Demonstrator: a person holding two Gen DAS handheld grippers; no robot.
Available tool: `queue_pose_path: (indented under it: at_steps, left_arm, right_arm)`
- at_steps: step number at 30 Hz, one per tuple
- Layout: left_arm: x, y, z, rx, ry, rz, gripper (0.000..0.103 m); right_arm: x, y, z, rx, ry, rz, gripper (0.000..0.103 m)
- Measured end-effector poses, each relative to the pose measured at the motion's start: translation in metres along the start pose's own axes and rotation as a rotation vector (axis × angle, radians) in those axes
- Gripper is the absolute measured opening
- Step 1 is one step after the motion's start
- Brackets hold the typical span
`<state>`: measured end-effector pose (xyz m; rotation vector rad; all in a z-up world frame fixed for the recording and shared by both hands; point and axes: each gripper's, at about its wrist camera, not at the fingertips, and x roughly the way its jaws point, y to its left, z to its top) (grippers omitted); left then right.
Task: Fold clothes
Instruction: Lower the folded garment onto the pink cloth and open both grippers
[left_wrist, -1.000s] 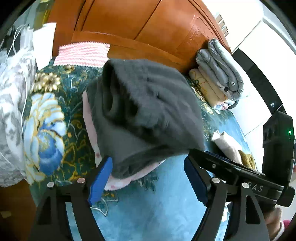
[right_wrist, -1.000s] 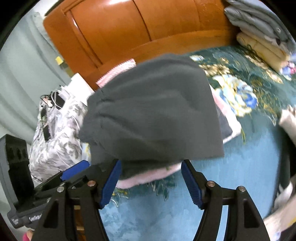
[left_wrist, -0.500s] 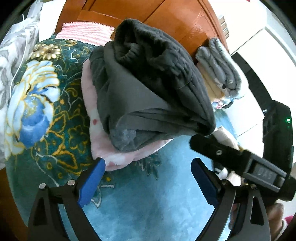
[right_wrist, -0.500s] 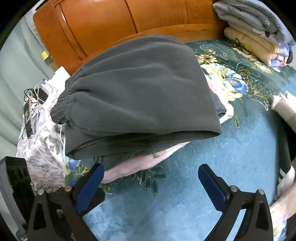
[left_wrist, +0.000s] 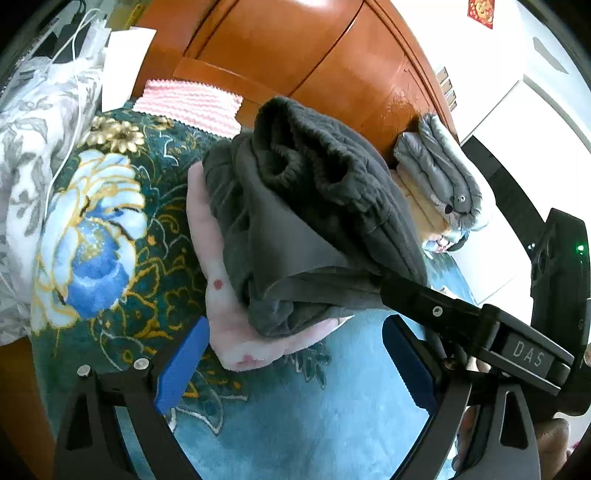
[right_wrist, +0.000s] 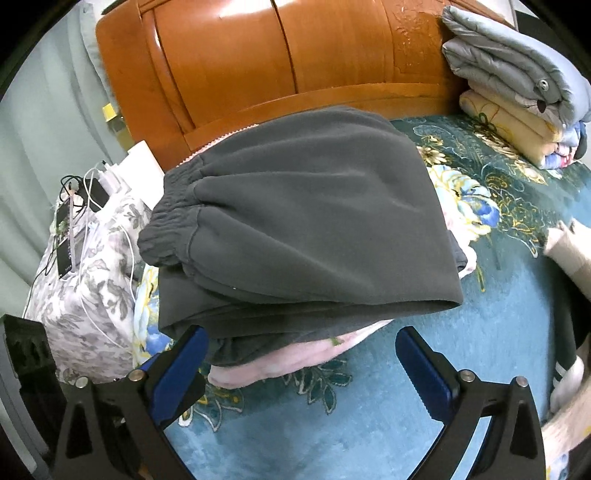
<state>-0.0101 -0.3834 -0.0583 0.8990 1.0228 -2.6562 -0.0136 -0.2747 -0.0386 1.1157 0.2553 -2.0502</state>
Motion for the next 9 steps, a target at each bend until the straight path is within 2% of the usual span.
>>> queue_pose_path:
  at_steps: [3,9]
  left_arm:
    - [-0.0059,-0.0019,-0.0007,0.011,-0.037,0.009,0.095]
    - [-0.0096,-0.0043,0.0007,0.026,-0.043,-0.011,0.095]
  right_arm:
    - [-0.0038,0.0026,-0.0006,-0.003,-0.012,-0.012,0.103]
    - [-0.0110,0.0071,0.0007,-0.019,-0.040,-0.037,0.103]
